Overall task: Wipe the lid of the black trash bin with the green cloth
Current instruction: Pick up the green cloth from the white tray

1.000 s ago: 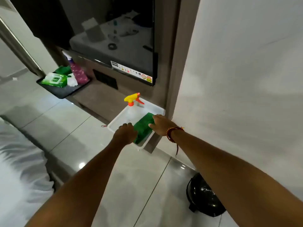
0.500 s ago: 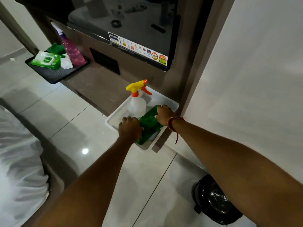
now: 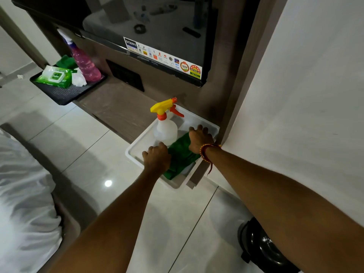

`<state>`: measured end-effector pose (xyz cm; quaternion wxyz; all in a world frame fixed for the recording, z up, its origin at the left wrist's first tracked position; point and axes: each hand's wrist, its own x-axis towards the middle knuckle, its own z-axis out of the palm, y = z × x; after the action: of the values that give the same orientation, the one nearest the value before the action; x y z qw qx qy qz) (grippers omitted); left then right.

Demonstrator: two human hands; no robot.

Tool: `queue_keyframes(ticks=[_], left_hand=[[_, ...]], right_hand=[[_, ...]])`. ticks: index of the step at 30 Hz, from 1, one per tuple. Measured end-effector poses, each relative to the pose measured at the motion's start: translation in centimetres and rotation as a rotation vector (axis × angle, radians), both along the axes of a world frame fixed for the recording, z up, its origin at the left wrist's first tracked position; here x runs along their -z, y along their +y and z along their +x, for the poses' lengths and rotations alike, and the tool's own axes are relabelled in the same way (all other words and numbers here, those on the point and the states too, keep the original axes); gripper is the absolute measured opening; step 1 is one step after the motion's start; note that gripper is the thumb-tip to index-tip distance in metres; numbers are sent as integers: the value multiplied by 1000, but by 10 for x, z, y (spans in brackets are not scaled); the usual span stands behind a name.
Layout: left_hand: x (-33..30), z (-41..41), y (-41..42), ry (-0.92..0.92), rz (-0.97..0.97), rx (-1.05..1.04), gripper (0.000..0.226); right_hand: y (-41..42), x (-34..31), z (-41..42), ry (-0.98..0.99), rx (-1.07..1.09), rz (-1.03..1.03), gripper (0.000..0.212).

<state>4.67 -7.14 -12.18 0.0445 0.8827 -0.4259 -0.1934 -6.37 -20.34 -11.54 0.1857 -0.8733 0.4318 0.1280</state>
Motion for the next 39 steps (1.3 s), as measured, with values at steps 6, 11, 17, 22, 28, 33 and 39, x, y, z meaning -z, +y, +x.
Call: queue_keyframes(ticks=[6,11,17,22,28,33,39], left_hand=[[-37,-14,-3,104,-201,9,20],[-87,-20,8,61,-384,152,11],[-147,-37,32,48,-569,115,21],[-157,-80,30,84,-679,118,26],[-97,-194,1,306,-671,217,27],[18,-308,-2,429,-455,223,36],[162,-399,31,543,-257,213,36]], right_hand=[[6,-21,-15,-87,-85,-52,70],[6,-54,-40,-251,-181,-89,59],[16,-101,-92,-429,-210,-59,44],[28,-107,-161,-601,24,196,36],[38,-61,-310,-731,497,430,48],[73,39,-436,-802,900,535,42],[147,179,-516,-728,1187,469,56]])
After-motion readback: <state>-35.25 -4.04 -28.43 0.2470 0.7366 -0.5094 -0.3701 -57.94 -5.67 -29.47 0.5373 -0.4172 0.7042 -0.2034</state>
